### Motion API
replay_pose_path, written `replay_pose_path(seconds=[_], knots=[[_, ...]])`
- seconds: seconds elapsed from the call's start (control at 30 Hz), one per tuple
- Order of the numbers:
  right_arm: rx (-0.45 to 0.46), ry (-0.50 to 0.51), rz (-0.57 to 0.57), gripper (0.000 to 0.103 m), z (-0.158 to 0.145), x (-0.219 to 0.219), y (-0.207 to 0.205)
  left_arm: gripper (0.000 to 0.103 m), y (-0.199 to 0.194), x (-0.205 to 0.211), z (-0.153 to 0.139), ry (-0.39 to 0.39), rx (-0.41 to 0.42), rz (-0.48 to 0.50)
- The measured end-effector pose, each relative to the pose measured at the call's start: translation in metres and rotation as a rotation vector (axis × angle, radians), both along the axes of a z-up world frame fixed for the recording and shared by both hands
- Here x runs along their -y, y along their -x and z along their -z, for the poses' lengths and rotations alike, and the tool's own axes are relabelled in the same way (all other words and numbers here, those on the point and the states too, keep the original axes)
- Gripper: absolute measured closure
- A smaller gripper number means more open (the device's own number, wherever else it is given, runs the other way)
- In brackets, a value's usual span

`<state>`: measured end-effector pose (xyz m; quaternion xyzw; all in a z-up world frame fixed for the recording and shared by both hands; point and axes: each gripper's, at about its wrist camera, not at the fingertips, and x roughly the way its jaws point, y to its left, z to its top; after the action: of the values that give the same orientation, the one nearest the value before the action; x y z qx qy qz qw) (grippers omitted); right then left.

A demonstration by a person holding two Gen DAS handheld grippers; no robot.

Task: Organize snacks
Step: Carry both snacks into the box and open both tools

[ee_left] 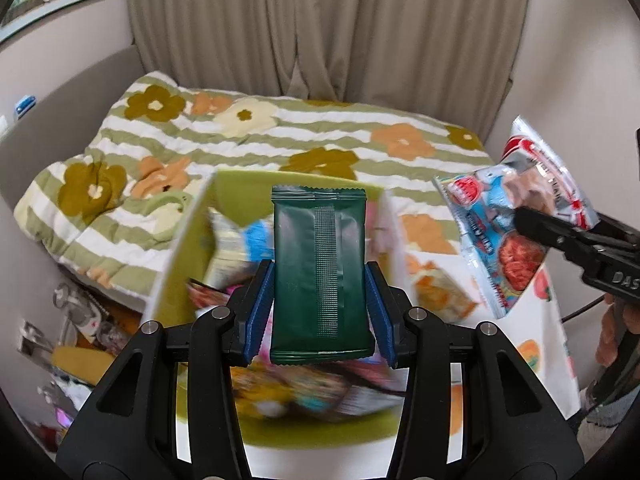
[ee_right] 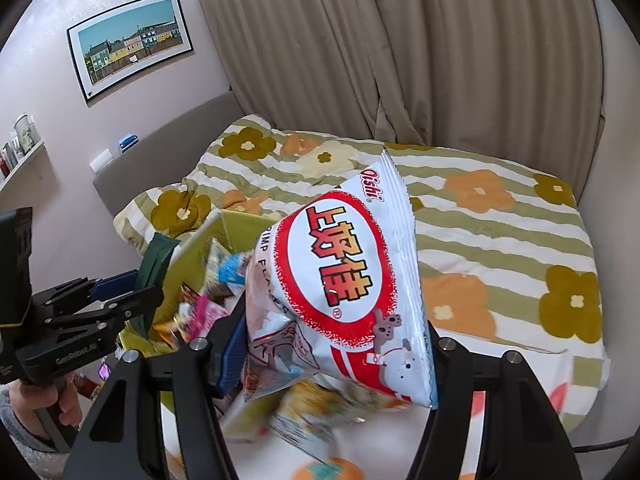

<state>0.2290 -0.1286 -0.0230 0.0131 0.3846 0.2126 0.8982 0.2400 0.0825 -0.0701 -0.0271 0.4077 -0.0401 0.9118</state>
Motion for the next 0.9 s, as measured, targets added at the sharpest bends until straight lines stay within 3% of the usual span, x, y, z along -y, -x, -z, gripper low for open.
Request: replay_pose_path(seconds=[0.23,0.33,0.4,0.47,0.53,0.73,0.9], knots=[[-0.043,0.0,0.046,0.043,0.014,-0.065,-0.021,0.062,-0.039,-0.052,0.039,-0.037,-0.102,0.071],[-0.074,0.004,0.07,0.043,0.023,-0.082,-0.028,0.061,-0.052,-0.066,0.058,-0.009,-0.158,0.097],[-0.096,0.003,0.08,0.043,0.028,-0.091,-0.032,0.056,-0.057,-0.072,0.068,0.012,-0.182,0.109],[-0.116,0.009,0.088,0.043,0.033,-0.096,-0.035,0.013,-0.06,-0.073,0.077,-0.006,-0.204,0.112],[-0.134,0.026,0.092,0.043,0.038,-0.099,-0.039,0.003,-0.056,-0.074,0.08,-0.031,-0.182,0.097],[-0.163,0.039,0.073,0.042,0.051,-0.111,-0.049,0.003,-0.038,-0.08,0.081,-0.08,-0.174,0.064],[-0.197,-0.013,0.042,0.041,0.055,-0.126,-0.06,0.003,-0.026,-0.087,0.079,-0.048,-0.181,0.047]])
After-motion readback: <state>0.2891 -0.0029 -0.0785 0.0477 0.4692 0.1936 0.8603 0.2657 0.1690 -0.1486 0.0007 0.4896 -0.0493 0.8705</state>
